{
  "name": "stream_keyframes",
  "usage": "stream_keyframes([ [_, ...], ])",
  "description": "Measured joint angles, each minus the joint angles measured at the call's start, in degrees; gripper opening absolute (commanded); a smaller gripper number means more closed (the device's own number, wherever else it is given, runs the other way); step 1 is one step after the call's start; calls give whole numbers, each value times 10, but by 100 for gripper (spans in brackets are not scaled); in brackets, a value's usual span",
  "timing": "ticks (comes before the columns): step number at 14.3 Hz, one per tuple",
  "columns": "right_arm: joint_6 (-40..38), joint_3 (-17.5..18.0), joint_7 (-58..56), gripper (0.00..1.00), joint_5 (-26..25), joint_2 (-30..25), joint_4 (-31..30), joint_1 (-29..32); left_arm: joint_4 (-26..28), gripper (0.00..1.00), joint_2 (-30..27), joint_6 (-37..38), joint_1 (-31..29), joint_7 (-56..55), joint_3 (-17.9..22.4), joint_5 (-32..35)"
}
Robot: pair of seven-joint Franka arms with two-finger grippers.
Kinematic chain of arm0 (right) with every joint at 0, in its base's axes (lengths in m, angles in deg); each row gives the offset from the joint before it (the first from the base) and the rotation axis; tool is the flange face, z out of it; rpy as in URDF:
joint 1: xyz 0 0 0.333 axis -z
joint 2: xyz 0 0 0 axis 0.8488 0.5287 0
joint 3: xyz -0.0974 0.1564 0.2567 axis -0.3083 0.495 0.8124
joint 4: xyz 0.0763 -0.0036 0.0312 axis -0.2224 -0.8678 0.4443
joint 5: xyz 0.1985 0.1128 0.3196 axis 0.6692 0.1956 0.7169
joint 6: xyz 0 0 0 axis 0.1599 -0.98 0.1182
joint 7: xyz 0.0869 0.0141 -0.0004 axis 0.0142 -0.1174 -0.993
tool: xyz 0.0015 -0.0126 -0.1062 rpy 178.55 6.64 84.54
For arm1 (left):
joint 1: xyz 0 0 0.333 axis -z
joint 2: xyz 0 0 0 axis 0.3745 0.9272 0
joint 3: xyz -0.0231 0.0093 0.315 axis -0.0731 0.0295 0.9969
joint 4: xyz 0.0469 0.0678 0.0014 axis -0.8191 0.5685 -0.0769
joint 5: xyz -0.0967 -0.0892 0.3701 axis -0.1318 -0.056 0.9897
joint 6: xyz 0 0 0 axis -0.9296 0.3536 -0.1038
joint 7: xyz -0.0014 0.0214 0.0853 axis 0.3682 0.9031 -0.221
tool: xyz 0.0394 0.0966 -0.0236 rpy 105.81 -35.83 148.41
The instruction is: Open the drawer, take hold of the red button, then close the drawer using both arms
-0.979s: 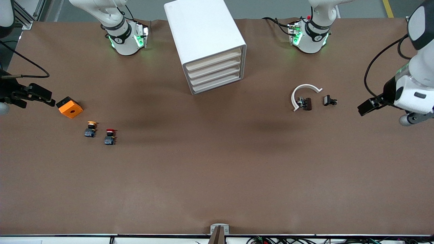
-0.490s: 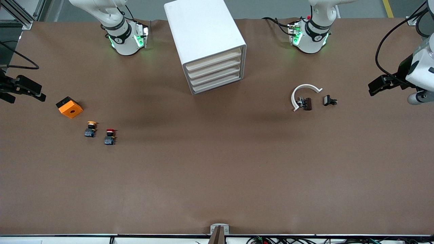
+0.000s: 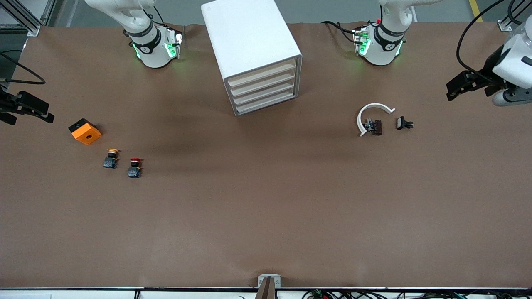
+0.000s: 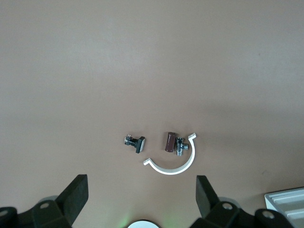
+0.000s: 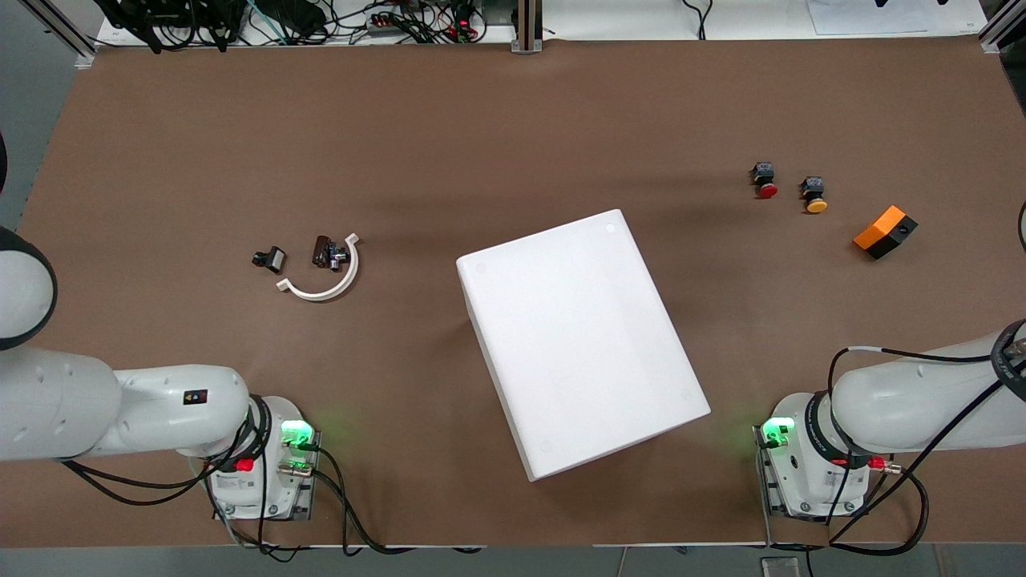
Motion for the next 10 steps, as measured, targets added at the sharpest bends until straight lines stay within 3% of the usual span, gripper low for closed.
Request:
stream_keyframes([
  [4, 0, -1, 0, 100, -3, 0, 7, 0, 13, 100, -22, -2, 20, 0, 0, -23],
  [10, 0, -1, 0, 100, -3, 1, 10, 0, 11, 100, -24, -8, 5, 1, 11, -43],
])
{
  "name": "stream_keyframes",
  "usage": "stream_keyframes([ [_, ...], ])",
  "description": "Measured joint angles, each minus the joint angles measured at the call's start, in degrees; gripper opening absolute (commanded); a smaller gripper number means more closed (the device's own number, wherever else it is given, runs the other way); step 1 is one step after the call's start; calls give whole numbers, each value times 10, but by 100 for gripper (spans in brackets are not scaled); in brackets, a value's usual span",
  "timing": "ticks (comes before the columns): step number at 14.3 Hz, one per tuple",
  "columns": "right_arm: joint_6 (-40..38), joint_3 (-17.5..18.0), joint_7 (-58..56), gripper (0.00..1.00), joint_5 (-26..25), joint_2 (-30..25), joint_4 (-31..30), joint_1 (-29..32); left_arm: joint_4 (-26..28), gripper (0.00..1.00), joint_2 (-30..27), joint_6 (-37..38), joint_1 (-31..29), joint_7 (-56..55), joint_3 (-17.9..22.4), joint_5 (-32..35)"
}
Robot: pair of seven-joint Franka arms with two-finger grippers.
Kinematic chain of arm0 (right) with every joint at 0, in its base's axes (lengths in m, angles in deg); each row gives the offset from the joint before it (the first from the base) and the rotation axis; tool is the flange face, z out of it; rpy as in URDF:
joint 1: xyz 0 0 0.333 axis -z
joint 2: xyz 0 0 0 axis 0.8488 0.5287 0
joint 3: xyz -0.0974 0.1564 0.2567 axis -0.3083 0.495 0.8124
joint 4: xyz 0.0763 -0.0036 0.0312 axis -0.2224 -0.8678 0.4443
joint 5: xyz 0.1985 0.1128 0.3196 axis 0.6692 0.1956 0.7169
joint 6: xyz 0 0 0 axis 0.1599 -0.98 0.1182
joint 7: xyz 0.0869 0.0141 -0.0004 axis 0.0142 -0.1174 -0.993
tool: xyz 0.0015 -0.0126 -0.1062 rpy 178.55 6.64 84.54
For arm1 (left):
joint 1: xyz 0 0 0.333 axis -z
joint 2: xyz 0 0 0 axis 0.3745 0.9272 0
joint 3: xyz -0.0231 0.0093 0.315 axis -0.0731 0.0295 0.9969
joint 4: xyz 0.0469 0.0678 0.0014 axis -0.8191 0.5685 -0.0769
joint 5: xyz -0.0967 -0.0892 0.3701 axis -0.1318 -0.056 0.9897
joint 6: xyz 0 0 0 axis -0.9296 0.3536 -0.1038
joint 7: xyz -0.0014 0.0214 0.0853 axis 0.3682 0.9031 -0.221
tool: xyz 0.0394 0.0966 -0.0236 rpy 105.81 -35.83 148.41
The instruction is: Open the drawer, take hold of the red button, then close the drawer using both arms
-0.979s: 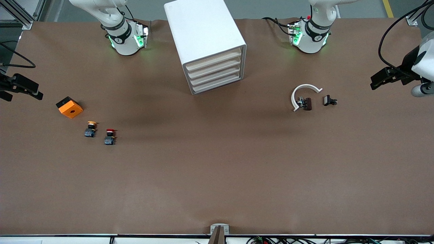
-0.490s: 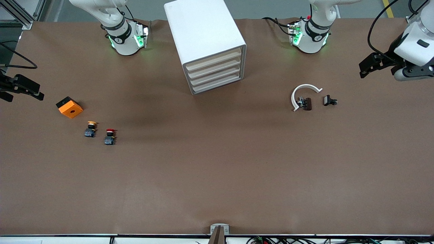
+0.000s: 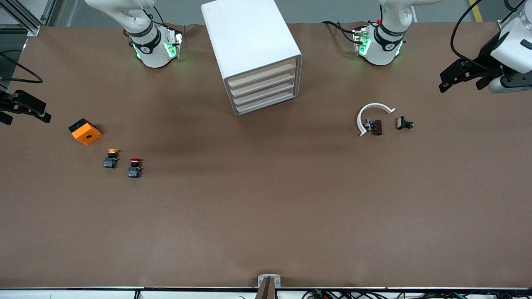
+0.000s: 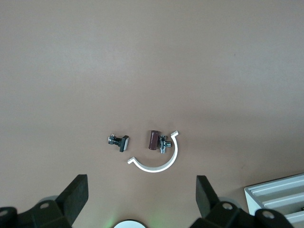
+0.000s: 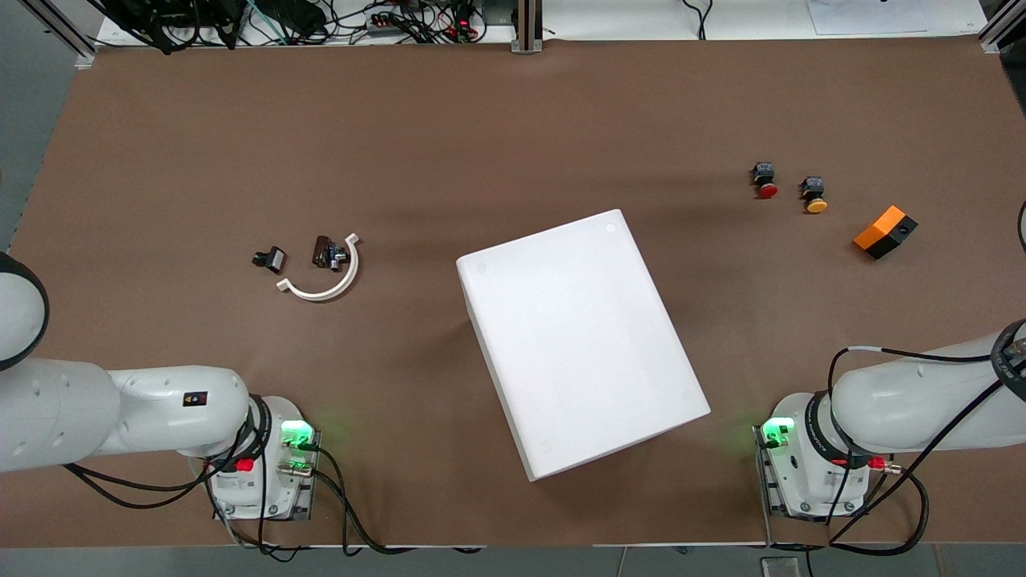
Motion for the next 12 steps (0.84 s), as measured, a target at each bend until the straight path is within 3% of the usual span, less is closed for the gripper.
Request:
stream_keyframes([
  [12, 0, 0, 0, 100, -1, 0, 0, 0, -36, 100, 34, 5, -2, 0, -2, 17],
])
